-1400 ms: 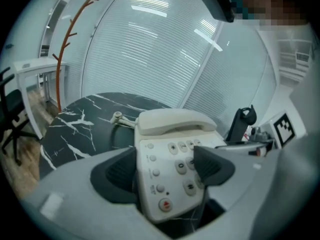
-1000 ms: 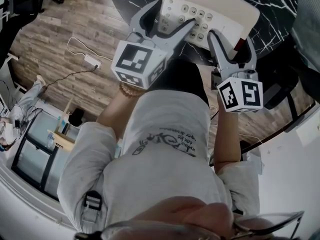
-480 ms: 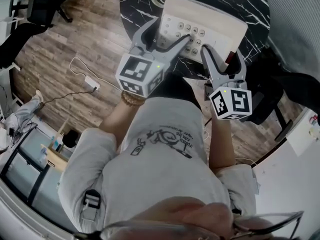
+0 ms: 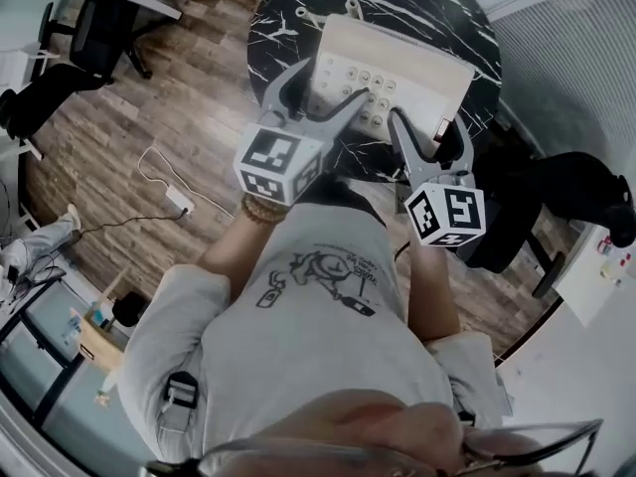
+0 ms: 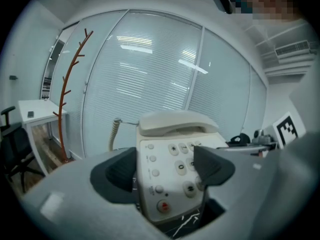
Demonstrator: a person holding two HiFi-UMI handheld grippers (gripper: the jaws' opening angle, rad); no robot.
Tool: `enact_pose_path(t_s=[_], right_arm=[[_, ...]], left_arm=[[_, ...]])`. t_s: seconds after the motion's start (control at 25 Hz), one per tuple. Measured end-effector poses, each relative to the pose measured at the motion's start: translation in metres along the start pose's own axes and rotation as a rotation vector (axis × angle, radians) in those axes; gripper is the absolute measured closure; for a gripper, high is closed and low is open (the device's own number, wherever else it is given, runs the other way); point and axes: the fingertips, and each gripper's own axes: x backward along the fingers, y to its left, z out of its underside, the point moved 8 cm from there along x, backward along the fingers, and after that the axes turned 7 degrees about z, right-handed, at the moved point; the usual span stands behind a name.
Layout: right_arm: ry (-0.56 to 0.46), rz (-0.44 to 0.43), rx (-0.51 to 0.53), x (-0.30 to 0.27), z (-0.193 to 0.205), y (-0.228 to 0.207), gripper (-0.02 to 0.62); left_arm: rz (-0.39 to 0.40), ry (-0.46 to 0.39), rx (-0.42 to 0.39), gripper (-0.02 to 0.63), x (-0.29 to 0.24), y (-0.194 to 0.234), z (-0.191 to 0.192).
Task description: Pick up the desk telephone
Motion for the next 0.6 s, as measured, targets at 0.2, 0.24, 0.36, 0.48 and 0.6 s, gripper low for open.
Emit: enact_pose_path(t_s=[0.2,0.24,0.36,0.48,0.6], right_arm=[[-0.027,0.006,0.009,0.019,-0.022,0.010,0.221],[-0.032,0.007,0.009,0.022,-0.025,0.012,0.221],[-0.048,0.010,0.005,0.031,-0.032,0.017,0.221],[-0.066,0.014,0.006,0.039,-0.042,0.021,0.219],[-0.091,0.021,0.014,0.046,-0.053,0.024,0.219]], left_arm=[[0.002,-0.024,-0.007,0.249,0.015,-0.015,-0.021],[0.002,-0.030,-0.011,0.249,0.017,-0.018,-0.024],[0.004,-0.043,-0.023,0.250,0.024,-0.025,-0.034],[0.009,-0.059,-0.037,0.250,0.030,-0.032,-0.043],[0.015,-0.076,-0.045,0.250,0.035,-0.038,-0.053]])
